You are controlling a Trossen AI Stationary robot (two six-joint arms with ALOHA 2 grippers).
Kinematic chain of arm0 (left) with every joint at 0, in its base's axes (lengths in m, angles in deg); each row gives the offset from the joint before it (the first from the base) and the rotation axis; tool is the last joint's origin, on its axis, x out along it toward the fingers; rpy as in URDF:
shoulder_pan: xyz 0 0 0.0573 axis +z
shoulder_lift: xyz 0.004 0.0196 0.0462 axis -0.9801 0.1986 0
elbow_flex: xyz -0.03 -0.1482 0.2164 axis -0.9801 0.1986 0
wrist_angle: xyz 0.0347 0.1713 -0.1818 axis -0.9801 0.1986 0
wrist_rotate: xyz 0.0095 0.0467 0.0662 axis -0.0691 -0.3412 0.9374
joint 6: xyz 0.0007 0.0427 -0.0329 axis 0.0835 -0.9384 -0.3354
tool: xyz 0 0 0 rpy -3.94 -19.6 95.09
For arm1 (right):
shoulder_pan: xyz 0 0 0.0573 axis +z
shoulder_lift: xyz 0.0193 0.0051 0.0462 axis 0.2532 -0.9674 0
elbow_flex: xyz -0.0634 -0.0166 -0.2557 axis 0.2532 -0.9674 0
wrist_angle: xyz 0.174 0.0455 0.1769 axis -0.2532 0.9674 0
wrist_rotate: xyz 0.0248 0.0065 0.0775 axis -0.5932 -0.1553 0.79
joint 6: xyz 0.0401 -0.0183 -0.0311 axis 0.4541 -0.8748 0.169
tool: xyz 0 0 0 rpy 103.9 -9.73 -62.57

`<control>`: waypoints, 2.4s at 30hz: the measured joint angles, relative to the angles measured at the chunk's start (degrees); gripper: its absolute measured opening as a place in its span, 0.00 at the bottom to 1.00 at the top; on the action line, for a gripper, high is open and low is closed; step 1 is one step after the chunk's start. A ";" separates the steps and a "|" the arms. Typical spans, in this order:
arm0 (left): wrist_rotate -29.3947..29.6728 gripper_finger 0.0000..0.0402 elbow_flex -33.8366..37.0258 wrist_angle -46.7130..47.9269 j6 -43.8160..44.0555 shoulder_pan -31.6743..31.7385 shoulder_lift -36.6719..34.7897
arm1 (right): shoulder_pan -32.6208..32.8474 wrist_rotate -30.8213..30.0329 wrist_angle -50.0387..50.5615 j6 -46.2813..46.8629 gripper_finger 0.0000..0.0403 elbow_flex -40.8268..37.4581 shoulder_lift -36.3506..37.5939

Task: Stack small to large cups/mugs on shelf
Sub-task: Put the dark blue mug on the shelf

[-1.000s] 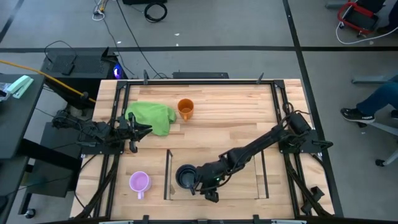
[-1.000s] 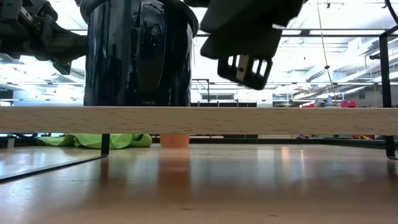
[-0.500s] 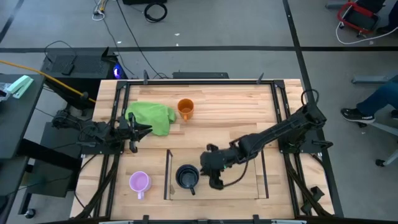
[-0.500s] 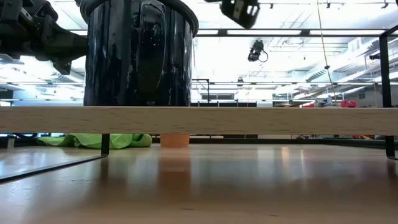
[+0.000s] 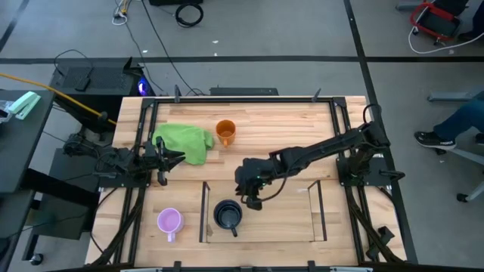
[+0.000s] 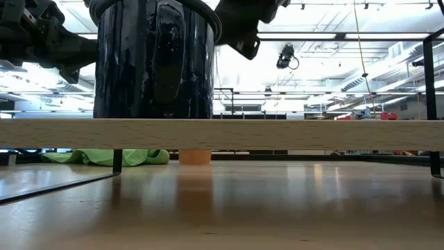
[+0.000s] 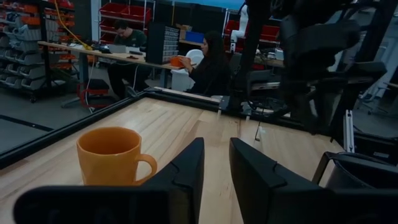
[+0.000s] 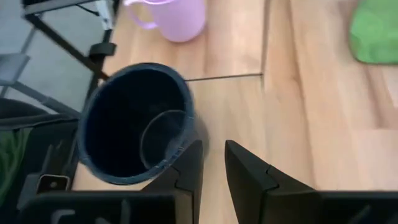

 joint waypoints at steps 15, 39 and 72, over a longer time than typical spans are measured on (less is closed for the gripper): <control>-13.41 0.19 0.00 -6.29 1.45 -0.02 0.04 | 4.66 -1.88 -0.17 -1.52 0.18 -0.02 0.00; -23.38 0.13 -34.39 0.15 -5.09 -0.06 45.85 | 7.48 -3.94 7.40 3.83 0.18 -0.07 0.02; -31.08 0.10 -75.41 46.14 10.05 -3.89 93.33 | 14.33 -18.34 4.63 0.02 0.17 -0.11 -0.31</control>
